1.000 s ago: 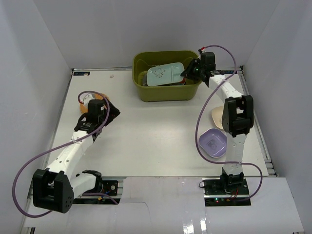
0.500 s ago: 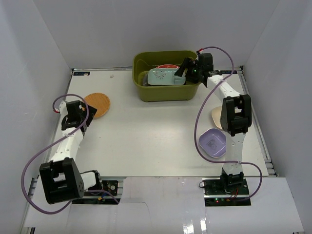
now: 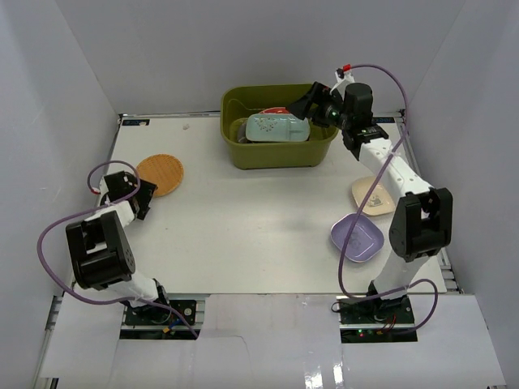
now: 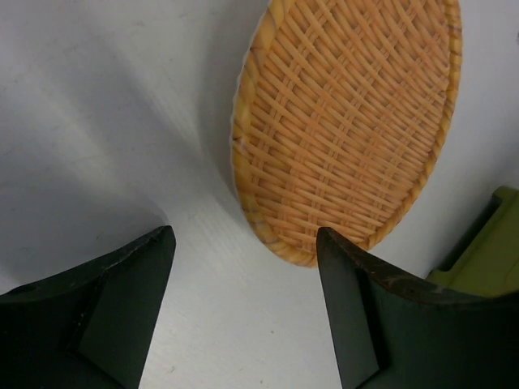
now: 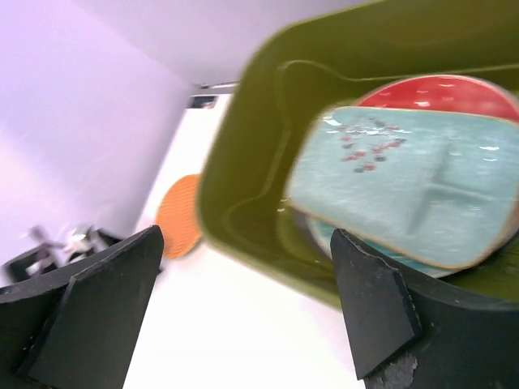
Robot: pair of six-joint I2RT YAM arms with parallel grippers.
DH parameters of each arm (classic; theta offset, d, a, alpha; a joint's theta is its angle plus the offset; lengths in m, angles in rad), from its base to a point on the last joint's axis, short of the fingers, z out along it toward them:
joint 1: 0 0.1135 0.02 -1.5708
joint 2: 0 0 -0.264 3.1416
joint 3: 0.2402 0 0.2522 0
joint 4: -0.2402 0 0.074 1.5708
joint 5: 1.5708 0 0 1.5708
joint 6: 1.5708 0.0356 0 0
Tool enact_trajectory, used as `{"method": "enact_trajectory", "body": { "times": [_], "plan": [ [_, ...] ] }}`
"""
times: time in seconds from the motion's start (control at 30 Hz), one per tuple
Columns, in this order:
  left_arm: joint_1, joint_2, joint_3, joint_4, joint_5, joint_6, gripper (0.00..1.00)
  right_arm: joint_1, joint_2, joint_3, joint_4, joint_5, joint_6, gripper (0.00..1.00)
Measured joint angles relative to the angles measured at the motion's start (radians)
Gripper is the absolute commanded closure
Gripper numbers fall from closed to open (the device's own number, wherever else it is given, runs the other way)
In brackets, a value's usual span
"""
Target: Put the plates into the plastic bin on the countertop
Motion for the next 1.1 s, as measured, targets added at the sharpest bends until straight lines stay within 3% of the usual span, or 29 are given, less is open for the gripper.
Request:
{"method": "enact_trajectory", "body": {
  "times": [0.37,0.6,0.83,1.1],
  "plan": [
    [0.026,0.124,0.023,0.121,0.029,-0.016,0.56,0.159,-0.15,-0.253,0.158,-0.08,0.06,0.12],
    [0.048,0.158,0.045,0.185,0.061,-0.04,1.0,0.348,-0.216,-0.333,0.2,-0.084,0.062,0.13],
    [0.048,0.065,0.025,0.174,0.101,-0.025,1.0,0.439,-0.212,-0.338,0.215,-0.085,0.045,0.03],
    [0.048,-0.372,-0.179,0.144,0.327,-0.04,1.0,0.464,-0.099,-0.257,0.141,-0.071,0.016,0.1]
  ]
}}
